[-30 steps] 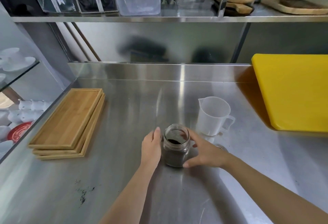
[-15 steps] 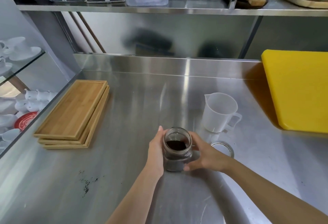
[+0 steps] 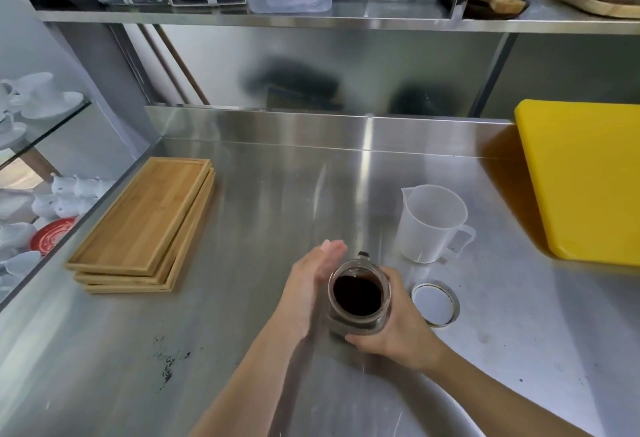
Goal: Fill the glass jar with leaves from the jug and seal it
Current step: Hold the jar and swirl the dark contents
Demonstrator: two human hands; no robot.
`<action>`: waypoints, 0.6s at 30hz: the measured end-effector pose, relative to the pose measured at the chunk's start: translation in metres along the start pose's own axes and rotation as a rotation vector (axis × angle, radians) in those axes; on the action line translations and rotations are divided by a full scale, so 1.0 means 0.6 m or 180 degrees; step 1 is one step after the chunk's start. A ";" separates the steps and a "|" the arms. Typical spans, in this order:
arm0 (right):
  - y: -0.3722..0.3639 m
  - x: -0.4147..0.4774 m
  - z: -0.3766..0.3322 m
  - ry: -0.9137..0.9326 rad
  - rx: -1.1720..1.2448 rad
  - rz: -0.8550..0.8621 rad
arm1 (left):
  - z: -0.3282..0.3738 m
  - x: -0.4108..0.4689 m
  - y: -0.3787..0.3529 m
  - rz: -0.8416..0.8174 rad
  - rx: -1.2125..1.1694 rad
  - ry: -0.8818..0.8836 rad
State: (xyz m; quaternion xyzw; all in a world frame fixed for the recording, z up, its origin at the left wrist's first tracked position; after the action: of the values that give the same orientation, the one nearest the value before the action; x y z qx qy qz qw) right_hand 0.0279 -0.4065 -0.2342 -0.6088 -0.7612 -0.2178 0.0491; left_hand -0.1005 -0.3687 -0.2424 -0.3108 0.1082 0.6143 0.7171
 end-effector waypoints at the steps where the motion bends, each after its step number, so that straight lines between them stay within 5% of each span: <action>1: 0.008 0.004 -0.008 0.0089 -0.0055 0.0057 | 0.024 -0.007 0.009 0.0172 0.0151 -0.0299; 8: 0.055 0.031 -0.050 0.0427 -0.0154 0.0316 | 0.113 -0.056 0.079 0.1188 -0.0325 -0.1686; 11: 0.044 0.035 -0.052 0.0409 -0.0086 0.0338 | 0.068 -0.050 0.026 0.1042 -0.0738 -0.1507; 15: 0.039 0.021 -0.045 0.0328 0.0029 0.0337 | 0.008 -0.049 -0.071 0.0095 -0.0144 -0.0928; 18: 0.048 0.010 -0.050 0.0231 0.0087 0.0405 | 0.032 -0.050 -0.035 0.0458 -0.0241 -0.1146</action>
State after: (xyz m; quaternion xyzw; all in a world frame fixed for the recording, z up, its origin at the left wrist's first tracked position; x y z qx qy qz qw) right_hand 0.0477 -0.4082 -0.1973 -0.6469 -0.7216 -0.2258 0.0988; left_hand -0.0917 -0.3830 -0.2044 -0.2141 -0.0231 0.7134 0.6669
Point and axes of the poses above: each hand's wrist, its own x-axis towards the middle knuckle, its own y-axis out of the back of the hand, z = x × y, the point moved 7 cm from there along x, towards the middle knuckle, and after that the axes turned 14 degrees about y, right-handed, at the moved point
